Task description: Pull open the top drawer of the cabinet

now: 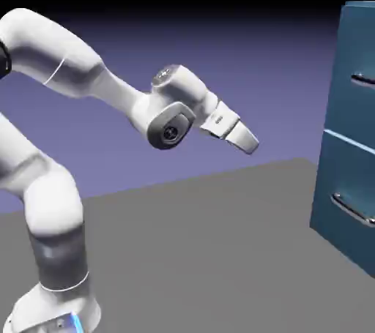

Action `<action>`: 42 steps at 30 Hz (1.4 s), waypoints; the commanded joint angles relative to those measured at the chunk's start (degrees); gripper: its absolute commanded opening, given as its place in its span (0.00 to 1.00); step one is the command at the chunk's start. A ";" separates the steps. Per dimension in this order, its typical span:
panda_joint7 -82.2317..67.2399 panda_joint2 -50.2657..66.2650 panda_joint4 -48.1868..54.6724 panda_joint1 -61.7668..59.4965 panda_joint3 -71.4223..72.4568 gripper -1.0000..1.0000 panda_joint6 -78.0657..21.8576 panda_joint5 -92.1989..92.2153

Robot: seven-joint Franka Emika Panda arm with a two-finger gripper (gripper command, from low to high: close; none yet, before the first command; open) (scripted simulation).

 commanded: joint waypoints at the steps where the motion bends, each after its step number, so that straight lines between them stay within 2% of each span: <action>1: -0.92 0.66 1.01 0.49 -0.65 0.50 -0.20 2.50; 42: -38.43 27.88 42.36 20.72 -27.07 0.50 -8.35 104.66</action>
